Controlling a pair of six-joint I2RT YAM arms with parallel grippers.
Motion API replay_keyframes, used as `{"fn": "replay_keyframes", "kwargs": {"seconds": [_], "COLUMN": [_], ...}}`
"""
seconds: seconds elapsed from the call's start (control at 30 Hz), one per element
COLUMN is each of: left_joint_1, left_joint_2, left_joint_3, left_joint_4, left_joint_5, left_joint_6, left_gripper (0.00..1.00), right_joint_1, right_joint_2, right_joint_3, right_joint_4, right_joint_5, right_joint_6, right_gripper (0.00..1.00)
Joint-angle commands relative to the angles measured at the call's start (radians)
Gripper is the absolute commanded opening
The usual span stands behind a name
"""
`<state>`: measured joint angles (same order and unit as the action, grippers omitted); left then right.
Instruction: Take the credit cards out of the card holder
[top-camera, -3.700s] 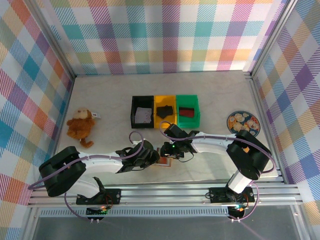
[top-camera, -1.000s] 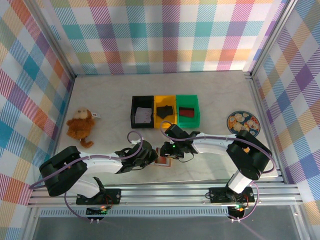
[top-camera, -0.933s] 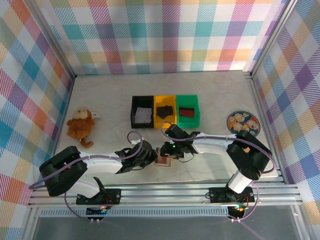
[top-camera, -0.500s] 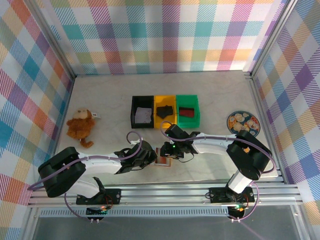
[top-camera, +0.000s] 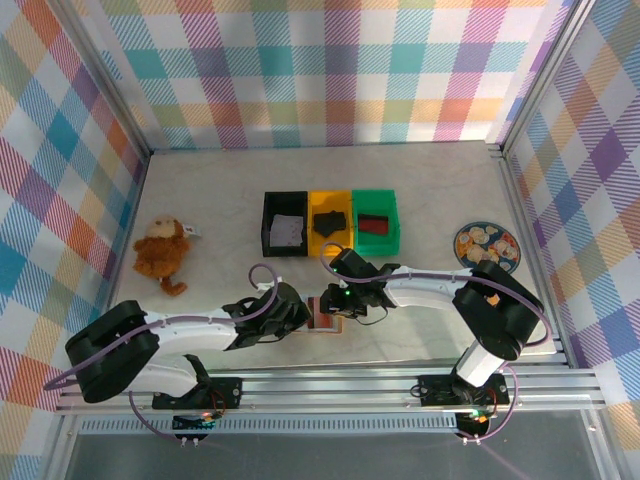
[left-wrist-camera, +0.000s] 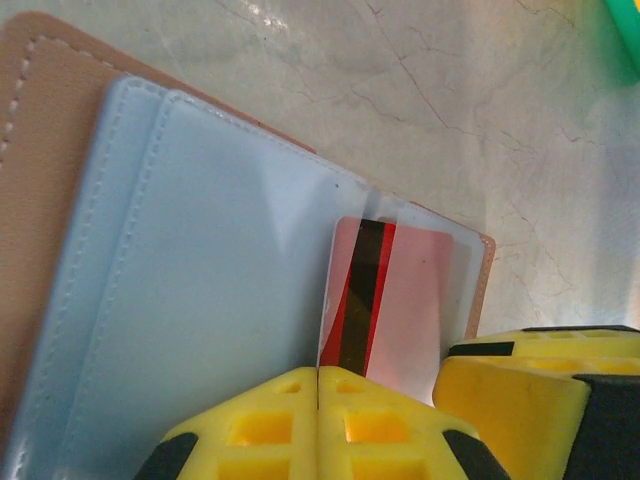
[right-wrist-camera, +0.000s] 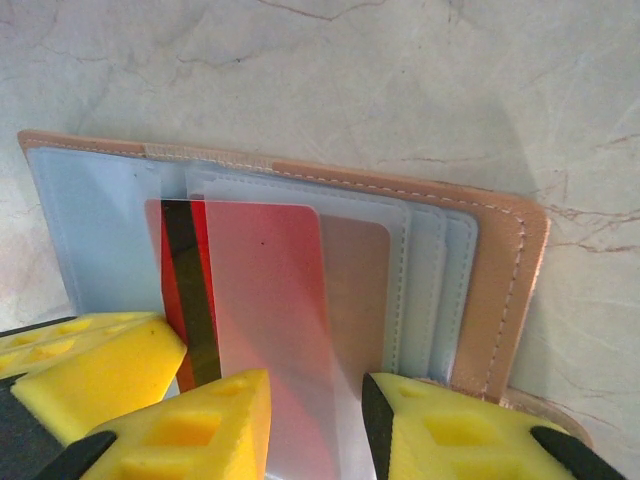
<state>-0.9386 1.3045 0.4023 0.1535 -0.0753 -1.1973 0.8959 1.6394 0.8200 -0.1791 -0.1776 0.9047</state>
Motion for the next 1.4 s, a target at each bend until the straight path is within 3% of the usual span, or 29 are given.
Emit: {"fn": "replay_keyframes", "kwargs": {"seconds": [0.0, 0.33, 0.83, 1.37], "left_joint_1": [0.009, 0.011, 0.011, 0.011], "left_joint_2": [-0.03, -0.03, 0.01, 0.057], "left_joint_3": [-0.024, -0.028, -0.017, -0.064], "left_joint_4": [-0.083, -0.05, 0.014, 0.131], "left_joint_5": [-0.027, -0.024, 0.001, 0.024], "left_joint_6": [0.021, 0.021, 0.008, -0.028], "left_gripper": [0.0, 0.01, 0.25, 0.21], "right_joint_1": [0.003, 0.004, 0.004, 0.005], "right_joint_2": [0.042, 0.05, 0.067, 0.066], "right_joint_3": [-0.035, -0.026, -0.038, -0.042], "right_joint_4": [-0.066, -0.05, -0.025, -0.017], "right_joint_5": [0.02, -0.002, -0.017, -0.017], "right_joint_6": [0.003, 0.004, 0.011, 0.014], "right_gripper": [0.35, 0.35, 0.35, 0.35]}}
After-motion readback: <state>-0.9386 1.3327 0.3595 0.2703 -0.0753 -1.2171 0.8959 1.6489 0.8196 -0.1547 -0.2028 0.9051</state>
